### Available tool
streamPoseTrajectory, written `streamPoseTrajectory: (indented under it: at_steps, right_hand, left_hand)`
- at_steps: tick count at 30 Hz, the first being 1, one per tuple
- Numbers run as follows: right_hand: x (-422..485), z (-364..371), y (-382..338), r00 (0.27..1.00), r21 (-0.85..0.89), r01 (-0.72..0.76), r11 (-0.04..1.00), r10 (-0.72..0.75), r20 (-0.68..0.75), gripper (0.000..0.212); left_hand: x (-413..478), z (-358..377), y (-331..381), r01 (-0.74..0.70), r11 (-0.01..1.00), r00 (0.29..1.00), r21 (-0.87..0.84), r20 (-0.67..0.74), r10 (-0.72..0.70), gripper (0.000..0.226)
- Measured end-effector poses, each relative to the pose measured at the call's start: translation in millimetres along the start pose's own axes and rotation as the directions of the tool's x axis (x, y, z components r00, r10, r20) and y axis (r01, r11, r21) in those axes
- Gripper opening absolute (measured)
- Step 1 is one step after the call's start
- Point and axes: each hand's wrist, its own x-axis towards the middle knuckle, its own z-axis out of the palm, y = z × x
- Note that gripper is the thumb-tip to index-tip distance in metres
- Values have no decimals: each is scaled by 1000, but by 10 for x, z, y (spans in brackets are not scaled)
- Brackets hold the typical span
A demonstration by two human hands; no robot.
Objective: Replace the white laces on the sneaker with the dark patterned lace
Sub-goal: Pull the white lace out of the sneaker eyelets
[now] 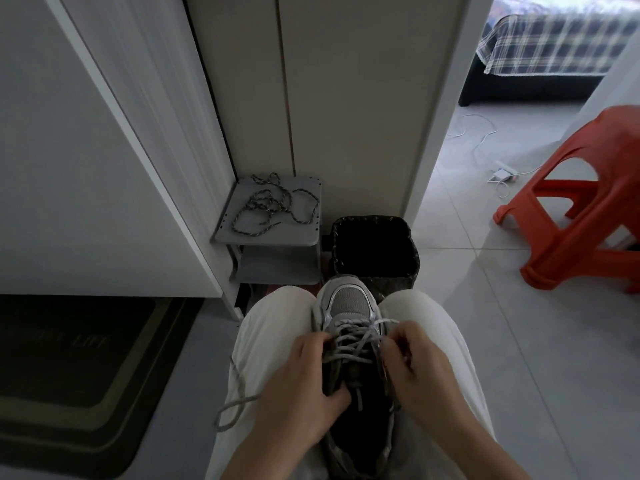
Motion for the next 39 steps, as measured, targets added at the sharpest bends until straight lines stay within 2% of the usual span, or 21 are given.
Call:
streamPoseTrajectory:
  at_steps: [3, 4, 6, 7, 10, 12, 14, 18, 23, 25, 27, 29, 31, 34, 37, 39]
  right_hand:
    - [239, -228, -117, 988, -126, 134, 983, -142, -58, 15]
    - [361, -352, -154, 985, -61, 140, 988, -145, -89, 13]
    - [549, -606, -212, 987, 210, 135, 968, -114, -111, 10]
    - [578, -699, -200, 989, 243, 136, 960, -116, -95, 14]
    - [365, -619, -64, 991, -70, 105, 992, -98, 94, 21]
    - [124, -347, -7, 977, -135, 12, 991, 17, 212, 11]
    - [-11, -73, 28, 983, -59, -29, 998, 39, 181, 15]
    - [27, -16, -22, 1000, 9, 28, 1000, -28, -11, 16]
    - [202, -226, -155, 991, -119, 137, 983, -134, 27, 32]
    - [193, -166, -137, 997, -77, 64, 995, -61, 44, 26]
    - [146, -112, -53, 988, -9, -83, 997, 83, 128, 15]
    - [64, -55, 27, 969, 19, -163, 986, 157, 190, 18]
    - [9, -14, 42, 981, 68, -154, 986, 144, 133, 18]
    - [62, -141, 18, 994, 34, -96, 995, 94, 47, 27]
    - [262, -513, 39, 994, 19, -77, 997, 79, -78, 24]
    - [292, -616, 24, 994, 8, -78, 997, 78, -77, 20]
  left_hand:
    - [15, 31, -50, 11, 999, 1000, -45, 13, -11, 62]
    - [16, 39, -57, 12, 998, 1000, -55, 14, -11, 61]
    - [13, 55, -67, 17, 997, 1000, -78, 17, -16, 59]
    - [19, 58, -74, 16, 996, 1000, -90, 19, -14, 59]
    - [49, 57, -92, 5, 993, 1000, -115, 27, -2, 59]
    - [66, 63, -94, -5, 990, 999, -140, 31, 9, 59]
    - [77, 72, -104, -12, 988, 999, -153, 30, 17, 60]
    - [103, 78, -147, -30, 985, 999, -168, 23, 34, 60]
    - [128, 60, -160, -58, 988, 998, -144, 30, 62, 63]
    - [121, 51, -174, -44, 987, 998, -152, 28, 49, 61]
    - [107, 59, -201, -38, 984, 999, -176, 21, 43, 60]
    - [90, 71, -205, -37, 983, 999, -182, 0, 38, 58]
    - [83, 80, -210, -37, 980, 999, -193, -12, 36, 55]
    - [79, 75, -234, -21, 972, 1000, -236, 9, 24, 54]
    - [96, 60, -233, -18, 973, 998, -229, 51, 30, 60]
    - [106, 58, -219, -25, 980, 997, -198, 67, 39, 62]
